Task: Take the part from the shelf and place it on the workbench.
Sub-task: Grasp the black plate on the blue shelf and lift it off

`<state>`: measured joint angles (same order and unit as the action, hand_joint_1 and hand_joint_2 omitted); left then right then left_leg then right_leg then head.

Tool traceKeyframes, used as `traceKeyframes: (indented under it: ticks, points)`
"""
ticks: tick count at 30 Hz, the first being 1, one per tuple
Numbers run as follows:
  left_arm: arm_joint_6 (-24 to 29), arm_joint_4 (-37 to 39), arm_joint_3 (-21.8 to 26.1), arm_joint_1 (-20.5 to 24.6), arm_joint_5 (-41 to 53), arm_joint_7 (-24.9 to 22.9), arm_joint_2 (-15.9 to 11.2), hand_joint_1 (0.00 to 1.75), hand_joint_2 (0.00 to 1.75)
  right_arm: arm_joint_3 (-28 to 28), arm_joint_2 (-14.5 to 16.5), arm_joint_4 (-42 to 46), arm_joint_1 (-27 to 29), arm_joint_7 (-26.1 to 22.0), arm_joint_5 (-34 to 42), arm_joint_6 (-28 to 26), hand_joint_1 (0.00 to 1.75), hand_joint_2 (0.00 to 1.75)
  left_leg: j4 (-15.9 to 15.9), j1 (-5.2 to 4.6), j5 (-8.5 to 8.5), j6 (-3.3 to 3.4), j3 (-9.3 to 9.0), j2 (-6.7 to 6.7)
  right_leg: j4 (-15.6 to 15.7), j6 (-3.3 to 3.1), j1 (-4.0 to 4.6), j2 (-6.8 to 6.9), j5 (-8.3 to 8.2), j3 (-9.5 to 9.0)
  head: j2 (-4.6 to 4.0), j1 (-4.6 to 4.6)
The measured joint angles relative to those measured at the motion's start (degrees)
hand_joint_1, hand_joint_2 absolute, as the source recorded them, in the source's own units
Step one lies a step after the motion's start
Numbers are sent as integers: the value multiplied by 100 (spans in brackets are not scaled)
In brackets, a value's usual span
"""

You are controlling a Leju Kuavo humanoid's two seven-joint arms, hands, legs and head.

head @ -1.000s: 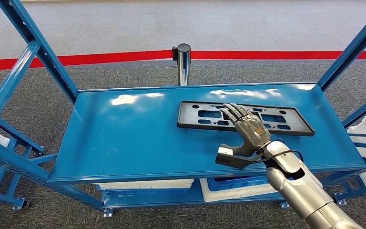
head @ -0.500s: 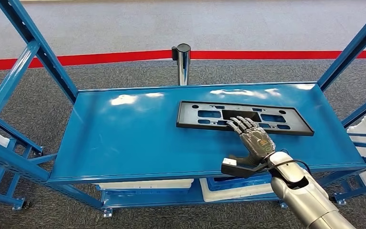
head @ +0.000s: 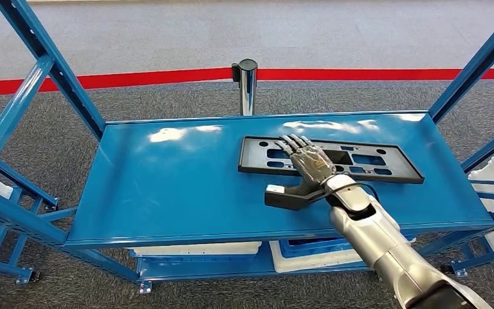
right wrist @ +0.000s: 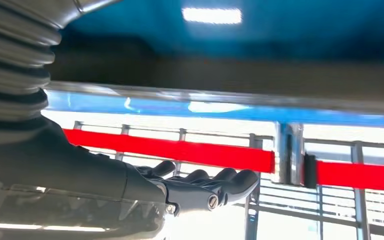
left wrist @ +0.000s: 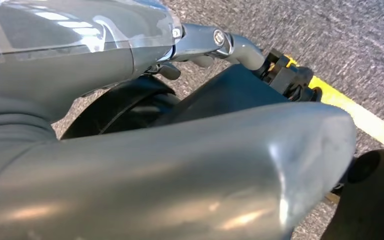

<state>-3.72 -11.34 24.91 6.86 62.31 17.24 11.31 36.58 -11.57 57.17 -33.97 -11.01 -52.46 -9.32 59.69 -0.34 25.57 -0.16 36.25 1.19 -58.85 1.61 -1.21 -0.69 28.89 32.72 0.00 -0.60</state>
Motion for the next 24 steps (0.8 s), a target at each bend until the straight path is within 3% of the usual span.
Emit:
traceKeyframes:
  ticks: [6,10,15,24]
  points:
    - [-28,0,-54,11,28,-70,5,0,0,248,435,-922,-712,185,19,-71,0,175,0,0,1,0,4,1,0,0,-1,1,0,5,0,2]
    - [-32,0,-71,12,19,-86,5,0,0,319,554,-1727,-1194,308,51,-231,0,175,2,-1,0,0,3,11,1,0,-2,8,0,2,0,1]
    - [-32,0,-72,10,-8,-94,5,0,0,340,481,-2463,-1476,375,73,-350,0,175,4,-2,1,1,4,11,4,0,-3,9,0,1,0,7]
    - [-14,0,-72,1,-36,-104,3,0,0,278,75,-3081,-1505,433,128,-460,0,175,4,-2,2,2,4,11,5,0,-2,9,1,2,0,5]
